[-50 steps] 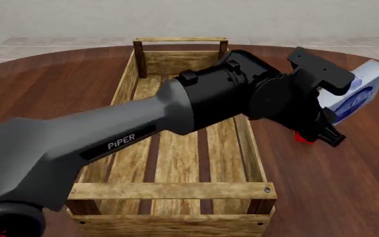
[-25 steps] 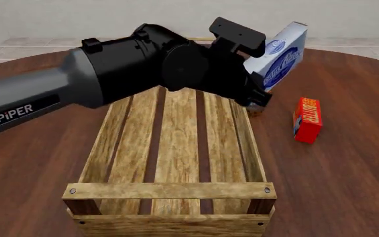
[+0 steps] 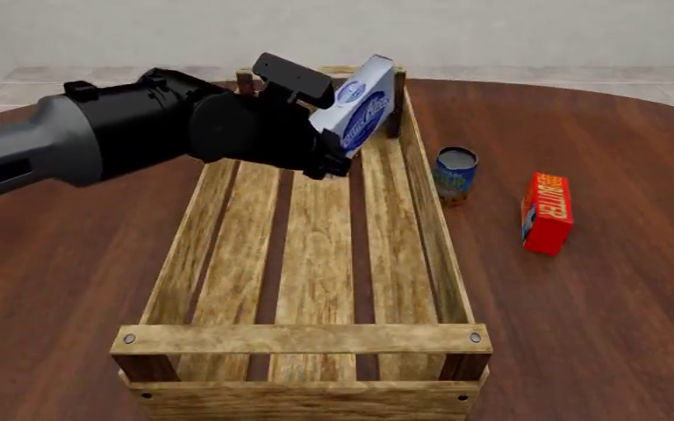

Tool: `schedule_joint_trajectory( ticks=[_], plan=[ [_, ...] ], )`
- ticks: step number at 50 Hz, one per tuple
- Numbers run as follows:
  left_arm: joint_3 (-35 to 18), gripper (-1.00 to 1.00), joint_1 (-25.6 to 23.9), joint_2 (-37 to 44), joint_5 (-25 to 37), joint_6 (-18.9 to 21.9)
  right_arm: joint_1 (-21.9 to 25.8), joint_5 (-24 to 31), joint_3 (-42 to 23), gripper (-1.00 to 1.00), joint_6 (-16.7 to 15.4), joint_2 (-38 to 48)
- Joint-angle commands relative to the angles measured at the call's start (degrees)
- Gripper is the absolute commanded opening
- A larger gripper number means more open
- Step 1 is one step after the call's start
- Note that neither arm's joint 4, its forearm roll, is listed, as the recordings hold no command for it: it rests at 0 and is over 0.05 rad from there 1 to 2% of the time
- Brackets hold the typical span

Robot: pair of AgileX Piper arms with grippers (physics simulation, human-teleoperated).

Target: Pick up the cream cheese and put it in the tray.

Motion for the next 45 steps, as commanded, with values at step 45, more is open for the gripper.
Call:
schedule_joint_trajectory(
  ticks=[45],
  plan=[
    [10.64,-1.00,5.07,16.55,-15.01,-4.66,1.40,-0.67,2.65,1.00,-0.23,0.00]
  ],
)
